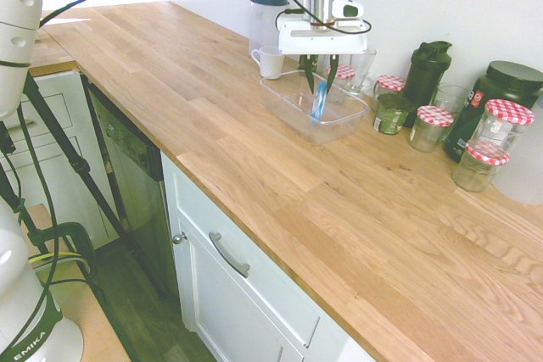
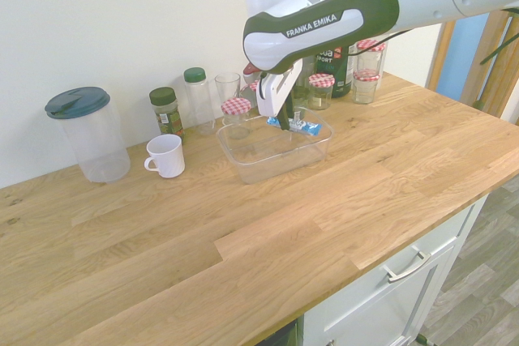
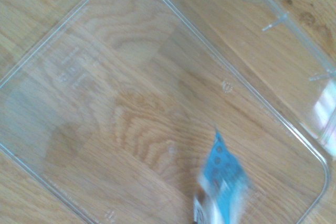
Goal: Put the protein bar into the container
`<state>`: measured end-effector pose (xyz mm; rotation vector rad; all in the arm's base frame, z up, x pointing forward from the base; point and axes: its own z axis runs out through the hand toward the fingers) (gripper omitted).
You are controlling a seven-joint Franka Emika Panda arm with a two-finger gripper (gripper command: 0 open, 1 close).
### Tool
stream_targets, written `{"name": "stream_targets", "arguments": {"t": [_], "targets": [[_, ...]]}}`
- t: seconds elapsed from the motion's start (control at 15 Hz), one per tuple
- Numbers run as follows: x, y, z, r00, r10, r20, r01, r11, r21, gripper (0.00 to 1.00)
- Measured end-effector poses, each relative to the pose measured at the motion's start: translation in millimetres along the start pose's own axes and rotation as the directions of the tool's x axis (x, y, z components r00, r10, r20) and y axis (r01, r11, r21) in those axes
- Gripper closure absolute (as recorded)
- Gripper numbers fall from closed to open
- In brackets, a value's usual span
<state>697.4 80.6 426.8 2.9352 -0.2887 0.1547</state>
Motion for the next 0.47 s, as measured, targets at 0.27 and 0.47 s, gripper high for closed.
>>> {"name": "stream_targets", "arguments": {"t": [0.27, 0.47], "targets": [[2.3, 2.5, -3.6, 1.000, 0.007, -0.003, -0.007, 1.000, 0.003, 0.00], [-0.9, 9.0, -38.7, 0.999, 0.032, -0.027, -0.031, 0.998, 0.050, 0.00]]}}
